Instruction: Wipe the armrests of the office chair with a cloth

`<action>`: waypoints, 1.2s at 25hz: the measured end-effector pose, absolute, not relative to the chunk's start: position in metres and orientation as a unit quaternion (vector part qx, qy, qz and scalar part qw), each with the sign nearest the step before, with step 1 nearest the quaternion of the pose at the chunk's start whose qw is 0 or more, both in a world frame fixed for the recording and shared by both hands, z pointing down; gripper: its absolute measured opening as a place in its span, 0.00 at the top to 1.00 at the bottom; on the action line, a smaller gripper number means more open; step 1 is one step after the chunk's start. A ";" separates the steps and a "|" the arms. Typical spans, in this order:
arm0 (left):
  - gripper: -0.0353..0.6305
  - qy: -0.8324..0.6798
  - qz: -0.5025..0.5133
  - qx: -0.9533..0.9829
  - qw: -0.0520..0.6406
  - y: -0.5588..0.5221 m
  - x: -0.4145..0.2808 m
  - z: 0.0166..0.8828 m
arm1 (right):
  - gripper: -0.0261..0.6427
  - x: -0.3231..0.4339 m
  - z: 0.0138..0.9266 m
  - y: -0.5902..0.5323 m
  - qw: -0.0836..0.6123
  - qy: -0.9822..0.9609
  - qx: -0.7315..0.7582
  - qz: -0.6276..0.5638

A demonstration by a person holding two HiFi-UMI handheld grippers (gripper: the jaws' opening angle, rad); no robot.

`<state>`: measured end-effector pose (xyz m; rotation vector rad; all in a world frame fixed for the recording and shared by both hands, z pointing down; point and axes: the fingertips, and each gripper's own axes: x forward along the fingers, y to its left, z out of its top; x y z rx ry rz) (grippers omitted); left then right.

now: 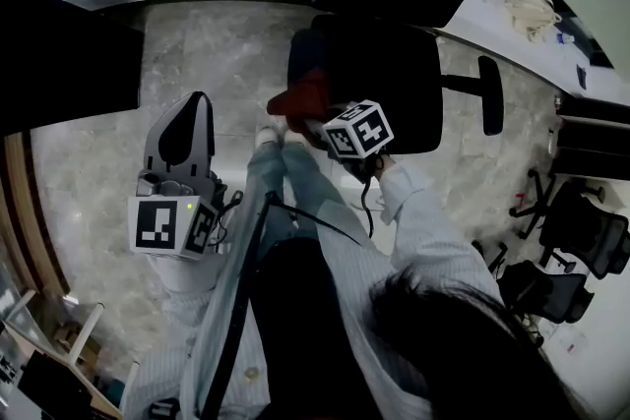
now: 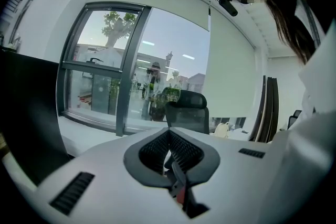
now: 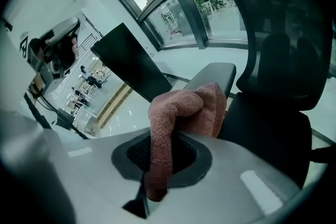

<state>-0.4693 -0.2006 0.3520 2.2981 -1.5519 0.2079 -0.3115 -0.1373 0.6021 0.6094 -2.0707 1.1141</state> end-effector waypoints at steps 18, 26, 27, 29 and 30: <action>0.94 -0.611 0.097 0.765 0.178 -0.191 -0.555 0.360 | 0.91 -0.313 0.626 -0.316 0.365 -0.766 0.359 0.389; 0.94 -0.553 0.079 0.814 0.156 -0.224 -0.503 0.340 | 0.91 -0.327 0.604 -0.168 0.381 -0.794 0.261 0.395; 0.94 -0.545 0.079 0.820 0.153 -0.227 -0.493 0.337 | 0.91 -0.324 0.601 -0.153 0.378 -0.796 0.260 0.395; 0.94 -0.528 0.077 0.833 0.148 -0.230 -0.472 0.333 | 0.91 -0.319 0.596 -0.131 0.369 -0.799 0.265 0.395; 0.94 -0.518 0.076 0.839 0.145 -0.231 -0.461 0.331 | 0.91 -0.316 0.594 -0.123 0.364 -0.799 0.270 0.395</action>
